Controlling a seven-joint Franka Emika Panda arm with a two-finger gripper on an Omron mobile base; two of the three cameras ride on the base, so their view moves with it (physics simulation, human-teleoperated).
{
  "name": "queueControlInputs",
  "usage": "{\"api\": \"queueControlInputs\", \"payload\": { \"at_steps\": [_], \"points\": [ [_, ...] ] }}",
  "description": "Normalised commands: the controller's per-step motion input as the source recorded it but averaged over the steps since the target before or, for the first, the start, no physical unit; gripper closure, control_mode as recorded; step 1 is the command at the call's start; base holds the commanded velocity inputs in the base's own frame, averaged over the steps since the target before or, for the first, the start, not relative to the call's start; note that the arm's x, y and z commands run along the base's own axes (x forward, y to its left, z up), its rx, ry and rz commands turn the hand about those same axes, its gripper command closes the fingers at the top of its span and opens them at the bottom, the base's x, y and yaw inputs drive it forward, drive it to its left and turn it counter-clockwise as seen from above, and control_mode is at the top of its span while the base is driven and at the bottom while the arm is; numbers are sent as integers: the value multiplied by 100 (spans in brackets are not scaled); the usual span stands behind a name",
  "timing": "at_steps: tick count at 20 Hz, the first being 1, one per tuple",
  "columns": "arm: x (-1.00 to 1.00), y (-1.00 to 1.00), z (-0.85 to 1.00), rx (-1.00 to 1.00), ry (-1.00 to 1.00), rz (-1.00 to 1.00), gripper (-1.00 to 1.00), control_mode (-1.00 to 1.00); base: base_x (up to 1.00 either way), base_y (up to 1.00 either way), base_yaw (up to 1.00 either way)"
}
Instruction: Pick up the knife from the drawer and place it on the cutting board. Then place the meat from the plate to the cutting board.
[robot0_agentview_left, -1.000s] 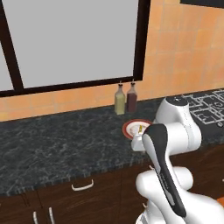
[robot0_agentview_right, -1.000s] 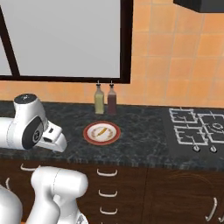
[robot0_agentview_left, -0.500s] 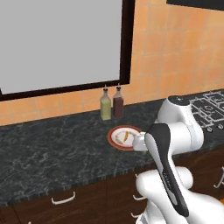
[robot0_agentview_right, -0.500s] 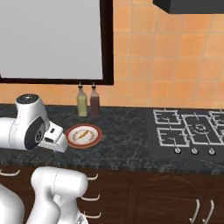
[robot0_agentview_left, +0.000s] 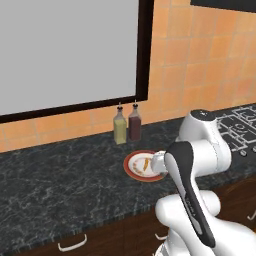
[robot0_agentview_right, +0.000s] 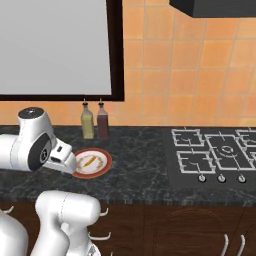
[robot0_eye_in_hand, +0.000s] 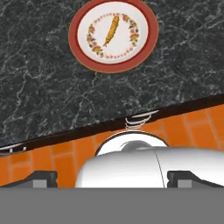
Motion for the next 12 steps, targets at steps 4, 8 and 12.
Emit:
{"api": "queueControlInputs", "payload": {
  "at_steps": [4, 8, 12],
  "points": [
    [57, 0, 0, 0, 0, -8, -100, -100, 0, 0, 0],
    [100, 0, -2, 0, -4, -12, -100, -100, 0, 0, 0],
    [100, -13, -38, 0, 3, -20, -100, -100, 0, 0, 0]
  ]
}}
